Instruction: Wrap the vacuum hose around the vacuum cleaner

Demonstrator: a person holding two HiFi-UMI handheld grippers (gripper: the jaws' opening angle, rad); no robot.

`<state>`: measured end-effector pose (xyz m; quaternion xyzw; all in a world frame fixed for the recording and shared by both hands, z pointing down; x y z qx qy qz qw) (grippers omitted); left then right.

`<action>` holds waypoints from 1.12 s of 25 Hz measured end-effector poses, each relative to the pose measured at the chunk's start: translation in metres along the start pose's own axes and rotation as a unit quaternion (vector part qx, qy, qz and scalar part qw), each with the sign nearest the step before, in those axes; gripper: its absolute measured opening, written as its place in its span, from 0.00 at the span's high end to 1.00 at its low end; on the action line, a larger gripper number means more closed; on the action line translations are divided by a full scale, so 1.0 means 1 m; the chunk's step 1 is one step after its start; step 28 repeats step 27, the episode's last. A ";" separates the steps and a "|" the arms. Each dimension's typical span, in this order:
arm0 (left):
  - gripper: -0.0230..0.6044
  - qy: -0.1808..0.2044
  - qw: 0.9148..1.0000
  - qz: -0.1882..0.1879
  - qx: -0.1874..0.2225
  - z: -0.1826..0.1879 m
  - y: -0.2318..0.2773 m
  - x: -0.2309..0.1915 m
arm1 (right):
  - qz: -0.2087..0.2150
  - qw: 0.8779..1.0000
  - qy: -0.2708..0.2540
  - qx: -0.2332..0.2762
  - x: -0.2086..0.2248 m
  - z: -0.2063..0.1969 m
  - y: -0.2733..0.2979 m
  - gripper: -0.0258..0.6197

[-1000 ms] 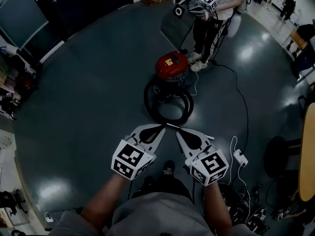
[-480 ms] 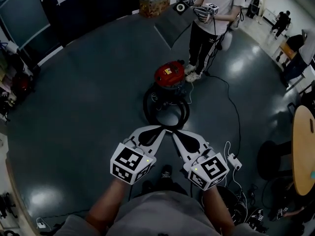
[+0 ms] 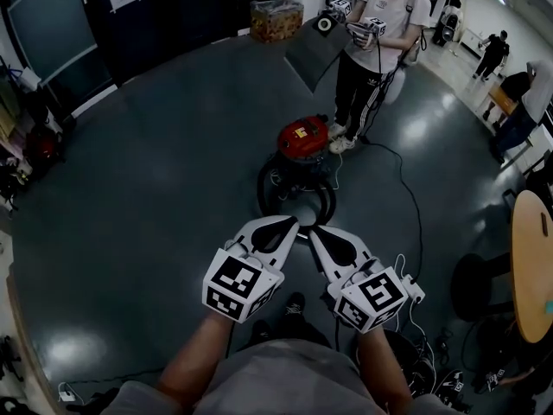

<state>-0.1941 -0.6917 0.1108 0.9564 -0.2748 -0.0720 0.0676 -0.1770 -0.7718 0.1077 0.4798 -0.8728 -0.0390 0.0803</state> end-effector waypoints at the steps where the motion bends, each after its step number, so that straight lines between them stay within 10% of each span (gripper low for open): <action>1: 0.95 0.001 1.000 0.003 0.001 0.002 -0.002 0.000 | 0.001 1.000 -0.003 -0.001 -0.002 0.001 0.000 0.95; 28: 0.95 0.000 1.000 0.021 -0.002 -0.001 -0.041 0.008 | 0.011 1.000 -0.011 0.005 -0.035 0.005 -0.009 0.95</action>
Point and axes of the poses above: the fingertips, and each gripper's own axes: y forward along the fingers, x to its right, z out of its top, the point moved 4 cm from there along -y, backward along the fingers, and after that the axes turned 13 degrees about -z, right-handed, at the moved point
